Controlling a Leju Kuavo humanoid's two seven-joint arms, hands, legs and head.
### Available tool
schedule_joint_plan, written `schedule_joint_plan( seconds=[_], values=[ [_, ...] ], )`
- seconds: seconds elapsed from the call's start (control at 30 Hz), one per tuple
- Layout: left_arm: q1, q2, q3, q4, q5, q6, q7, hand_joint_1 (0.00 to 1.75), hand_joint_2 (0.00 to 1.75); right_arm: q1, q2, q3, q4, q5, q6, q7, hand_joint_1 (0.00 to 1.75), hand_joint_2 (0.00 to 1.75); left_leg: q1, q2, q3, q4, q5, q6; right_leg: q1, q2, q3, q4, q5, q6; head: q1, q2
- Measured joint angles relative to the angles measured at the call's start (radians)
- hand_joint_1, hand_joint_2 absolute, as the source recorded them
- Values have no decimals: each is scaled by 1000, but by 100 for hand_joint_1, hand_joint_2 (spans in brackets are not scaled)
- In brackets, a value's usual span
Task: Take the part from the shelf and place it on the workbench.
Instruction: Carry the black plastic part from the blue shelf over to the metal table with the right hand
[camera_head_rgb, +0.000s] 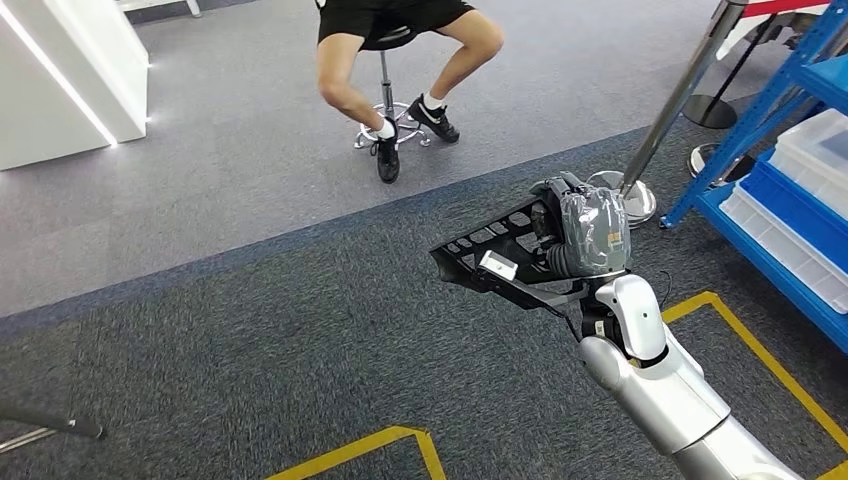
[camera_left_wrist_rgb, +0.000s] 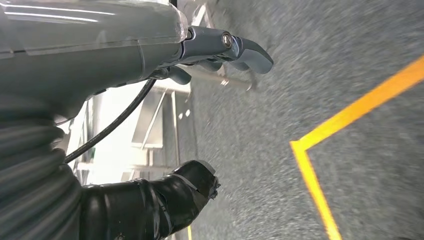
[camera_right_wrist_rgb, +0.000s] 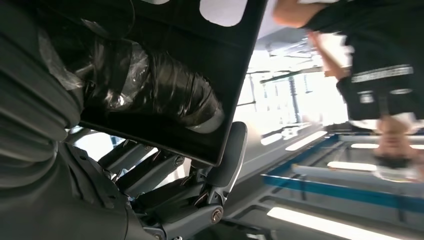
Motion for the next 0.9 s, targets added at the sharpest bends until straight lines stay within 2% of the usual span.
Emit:
schedule_joint_plan(
  seconds=[0.03,0.07,0.1,0.13,0.17,0.2,0.23,0.27,0.33,0.37,0.4,0.43,0.47,0.5,0.53,0.57,0.6,0.63,0.67,0.7,0.73,0.77,0.8,0.87,0.9],
  values=[
    [-1,0,0,0,0,0,0,0,175,0,-2,0,-4,0,0,0,175,175,-2,22,63,-65,-6,2,2,-11,-13,4,8,4,0,0],
    [-3,0,0,0,0,0,0,0,175,0,-5,-1,-8,0,0,0,175,175,-7,44,125,-143,-27,7,4,-23,-21,7,14,8,0,0],
    [-5,0,1,0,0,0,0,0,175,0,-9,-1,-11,0,0,1,175,175,-13,62,172,-209,-53,14,4,-35,-25,9,21,14,1,0],
    [-6,0,1,0,0,0,-1,0,175,0,-12,-2,-13,0,0,1,175,175,-20,69,197,-254,-73,22,3,-47,-27,9,29,20,1,0],
    [-6,0,1,0,0,0,-1,0,175,0,-14,-2,-14,0,1,1,175,175,-25,61,199,-277,-74,33,0,-61,-28,7,37,27,2,0],
    [-6,0,1,0,0,0,-1,0,175,1,-15,-2,-14,0,1,1,175,175,-26,51,194,-282,-64,44,-3,-66,-30,7,42,34,3,0],
    [-5,-1,1,0,0,0,-1,0,175,2,-15,-1,-14,0,2,1,175,175,-27,41,187,-287,-52,53,-8,-52,-34,13,32,40,3,0],
    [-5,0,2,0,0,0,-1,0,175,3,-16,-1,-14,0,3,1,175,175,-26,32,179,-291,-38,63,-11,-25,-42,34,4,46,4,0],
    [-6,0,4,0,0,0,-1,0,175,5,-20,-1,-14,0,5,1,175,175,-27,13,154,-293,-11,77,-15,44,-70,131,-95,51,6,0],
    [-6,0,4,0,0,0,-1,0,175,6,-23,-1,-14,0,5,1,175,175,-29,1,138,-292,2,81,-15,62,-85,196,-141,52,7,0],
    [-6,0,5,0,0,-1,-1,0,175,8,-25,-1,-14,0,5,1,175,175,-30,-12,122,-291,14,82,-14,70,-93,253,-168,51,7,0],
    [-6,0,6,0,1,-1,-1,0,175,9,-27,-1,-14,0,5,1,175,175,-32,-27,105,-288,26,82,-13,74,-91,286,-172,49,7,0],
    [-6,0,6,0,1,-1,-1,0,175,10,-27,-1,-14,0,5,1,175,175,-32,-41,88,-285,38,81,-12,75,-73,285,-155,46,7,0],
    [-5,0,7,0,2,-1,-1,0,175,11,-27,-1,-14,0,6,1,175,175,-32,-55,71,-281,50,80,-11,80,-38,250,-128,41,7,0],
    [-5,0,8,0,3,-1,-1,0,175,10,-27,-1,-14,0,6,1,175,175,-32,-69,56,-277,61,78,-9,95,11,186,-104,34,7,0],
    [-6,-1,8,0,3,-2,-2,0,175,9,-27,-1,-15,0,6,1,175,175,-33,-81,42,-273,70,75,-8,117,64,110,-96,26,7,0],
    [-6,-3,9,0,3,-1,-3,0,175,8,-27,-1,-16,0,5,1,175,175,-33,-92,32,-271,79,72,-6,135,104,49,-97,21,6,0],
    [-6,-4,9,0,4,-1,-8,0,175,7,-27,-1,-17,0,5,1,175,175,-32,-102,25,-270,88,66,-5,147,129,5,-104,18,7,0],
    [-5,-5,10,0,5,-2,-16,0,175,7,-27,-1,-19,0,6,1,175,175,-31,-112,21,-273,97,60,-3,146,137,-16,-109,16,7,0],
    [-3,-6,10,0,5,-2,-25,0,175,8,-27,-1,-19,1,6,2,175,175,-31,-124,19,-279,107,52,-3,133,135,-22,-102,15,8,0],
    [-1,-6,10,0,6,-2,-35,0,175,8,-27,-1,-20,1,7,2,175,175,-31,-124,15,-279,110,46,-3,119,135,-31,-91,12,8,0],
    [0,-6,10,0,6,-2,-41,0,175,9,-26,-1,-21,2,7,2,175,175,-32,-111,8,-269,97,41,-6,105,135,-41,-79,6,6,0],
    [1,-7,10,0,6,-3,-44,0,175,10,-27,-1,-21,2,8,2,175,175,-32,-88,-5,-240,66,35,-8,91,132,-50,-66,2,4,0],
    [0,-7,10,0,5,-6,-46,0,175,11,-28,-1,-23,2,9,3,175,175,-23,-36,-44,-126,-23,22,-8,63,121,-57,-48,-2,0,0],
    [1,-7,10,0,5,-7,-46,0,175,11,-29,-1,-23,2,9,4,175,175,-16,-25,-62,-63,-54,14,-8,49,113,-57,-42,0,0,0]
  ],
)
